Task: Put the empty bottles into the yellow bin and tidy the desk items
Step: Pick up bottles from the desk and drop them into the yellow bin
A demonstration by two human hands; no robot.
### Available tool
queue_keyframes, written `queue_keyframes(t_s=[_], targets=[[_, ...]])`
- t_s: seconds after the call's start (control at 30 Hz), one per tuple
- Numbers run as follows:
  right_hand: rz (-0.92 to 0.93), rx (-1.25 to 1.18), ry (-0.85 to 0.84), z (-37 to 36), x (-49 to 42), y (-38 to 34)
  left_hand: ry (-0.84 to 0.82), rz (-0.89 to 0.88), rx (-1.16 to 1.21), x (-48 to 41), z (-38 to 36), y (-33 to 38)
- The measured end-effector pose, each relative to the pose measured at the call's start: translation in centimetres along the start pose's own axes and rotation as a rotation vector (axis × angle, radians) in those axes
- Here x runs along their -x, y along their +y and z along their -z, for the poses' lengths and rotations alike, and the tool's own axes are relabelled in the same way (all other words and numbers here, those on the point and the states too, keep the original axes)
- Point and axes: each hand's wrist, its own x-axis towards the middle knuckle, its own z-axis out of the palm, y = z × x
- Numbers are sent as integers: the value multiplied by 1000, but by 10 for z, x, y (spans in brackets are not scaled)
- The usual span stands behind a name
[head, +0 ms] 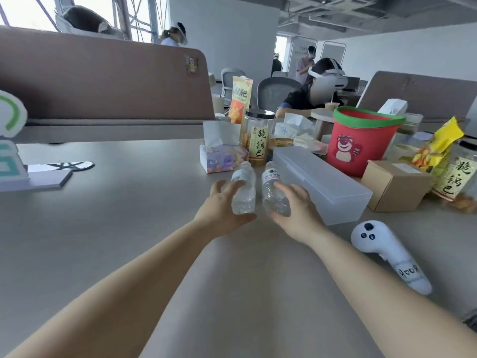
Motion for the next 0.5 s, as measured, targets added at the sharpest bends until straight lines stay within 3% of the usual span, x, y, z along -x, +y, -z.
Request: queue_keyframes(t_s=[0.33,0.5], targets=[[-113,-11,161,2,47,-36,156,18,30,68,30,-13],[-30,-138,185,-3,84,-89,293,39,42,144,90,-49]])
